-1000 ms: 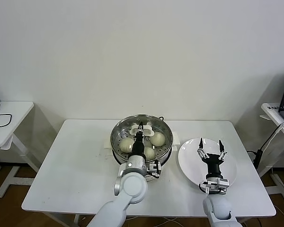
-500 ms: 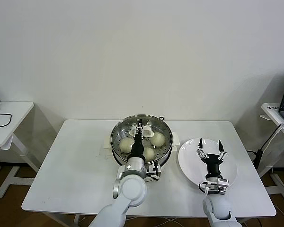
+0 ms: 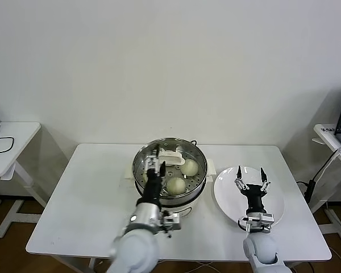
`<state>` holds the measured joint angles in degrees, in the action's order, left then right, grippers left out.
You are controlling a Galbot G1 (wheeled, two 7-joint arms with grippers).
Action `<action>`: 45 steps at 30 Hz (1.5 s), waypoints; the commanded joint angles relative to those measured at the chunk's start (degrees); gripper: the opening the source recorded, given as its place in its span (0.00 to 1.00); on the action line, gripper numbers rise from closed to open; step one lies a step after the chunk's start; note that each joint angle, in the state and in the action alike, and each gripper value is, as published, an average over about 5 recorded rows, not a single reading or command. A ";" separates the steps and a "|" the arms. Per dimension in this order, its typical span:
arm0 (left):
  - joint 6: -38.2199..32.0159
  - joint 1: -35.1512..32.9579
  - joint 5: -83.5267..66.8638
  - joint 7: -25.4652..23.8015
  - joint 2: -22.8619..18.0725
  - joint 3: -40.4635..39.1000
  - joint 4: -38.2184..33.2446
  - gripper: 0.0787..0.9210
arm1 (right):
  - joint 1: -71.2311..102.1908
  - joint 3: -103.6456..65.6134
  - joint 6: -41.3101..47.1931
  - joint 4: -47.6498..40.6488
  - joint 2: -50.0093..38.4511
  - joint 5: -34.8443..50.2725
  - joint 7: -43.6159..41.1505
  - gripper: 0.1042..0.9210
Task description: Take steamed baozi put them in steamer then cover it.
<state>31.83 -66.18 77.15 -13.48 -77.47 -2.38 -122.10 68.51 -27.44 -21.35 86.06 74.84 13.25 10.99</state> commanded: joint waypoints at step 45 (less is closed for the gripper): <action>-39.83 -14.52 -79.05 10.71 1.01 38.55 18.81 0.88 | 10.37 1.24 5.88 10.09 -4.80 8.09 -1.42 0.88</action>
<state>-6.66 -79.96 -0.75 -2.48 -76.33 35.57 -103.85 78.45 -26.24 -15.60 95.81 70.17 21.13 9.59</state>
